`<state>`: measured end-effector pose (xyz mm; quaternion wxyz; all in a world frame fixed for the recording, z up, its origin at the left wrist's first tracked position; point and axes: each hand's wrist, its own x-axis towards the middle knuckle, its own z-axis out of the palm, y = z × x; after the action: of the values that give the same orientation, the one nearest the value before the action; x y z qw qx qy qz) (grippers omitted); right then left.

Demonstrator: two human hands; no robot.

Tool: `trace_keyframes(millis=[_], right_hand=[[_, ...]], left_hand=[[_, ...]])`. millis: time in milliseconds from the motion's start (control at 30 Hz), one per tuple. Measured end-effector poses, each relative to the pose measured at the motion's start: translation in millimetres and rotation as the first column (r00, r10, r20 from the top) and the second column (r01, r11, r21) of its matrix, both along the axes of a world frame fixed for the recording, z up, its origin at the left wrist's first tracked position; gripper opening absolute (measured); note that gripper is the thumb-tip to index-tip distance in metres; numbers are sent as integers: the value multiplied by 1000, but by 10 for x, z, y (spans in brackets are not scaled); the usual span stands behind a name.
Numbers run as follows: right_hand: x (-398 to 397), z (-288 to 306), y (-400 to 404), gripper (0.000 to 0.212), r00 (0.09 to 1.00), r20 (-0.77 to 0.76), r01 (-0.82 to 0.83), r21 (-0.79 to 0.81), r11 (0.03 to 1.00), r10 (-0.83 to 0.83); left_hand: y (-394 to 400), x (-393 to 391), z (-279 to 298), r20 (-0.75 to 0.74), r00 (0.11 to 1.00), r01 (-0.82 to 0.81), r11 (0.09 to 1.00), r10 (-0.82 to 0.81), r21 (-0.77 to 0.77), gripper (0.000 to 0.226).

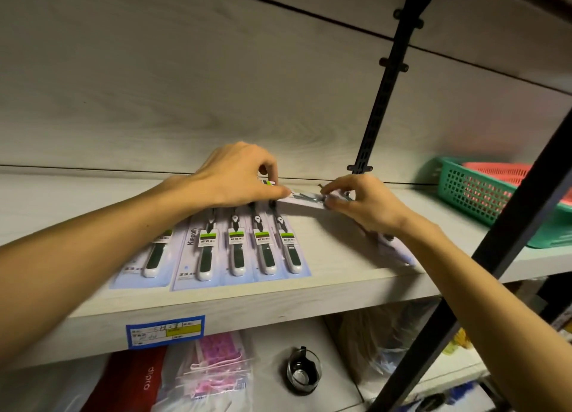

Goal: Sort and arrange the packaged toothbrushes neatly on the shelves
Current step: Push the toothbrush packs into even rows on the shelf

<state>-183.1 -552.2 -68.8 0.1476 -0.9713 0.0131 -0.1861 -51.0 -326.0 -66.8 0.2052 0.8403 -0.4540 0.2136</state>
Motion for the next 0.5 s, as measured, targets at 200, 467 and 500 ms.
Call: trace_keyframes(millis=[200, 467, 500], right_hand=[[279, -73, 12, 18, 998, 2, 63, 280, 958, -66], [494, -231, 63, 28, 986, -20, 165, 145, 976, -164], [503, -264, 51, 26, 985, -16, 171, 134, 976, -170]], left_hand=[[-37, -100, 66, -157, 979, -137, 990, 131, -28, 46], [-70, -209, -8, -519, 855, -18, 1000, 3, -24, 62], [-82, -243, -20, -576, 814, 40, 997, -72, -67, 64]])
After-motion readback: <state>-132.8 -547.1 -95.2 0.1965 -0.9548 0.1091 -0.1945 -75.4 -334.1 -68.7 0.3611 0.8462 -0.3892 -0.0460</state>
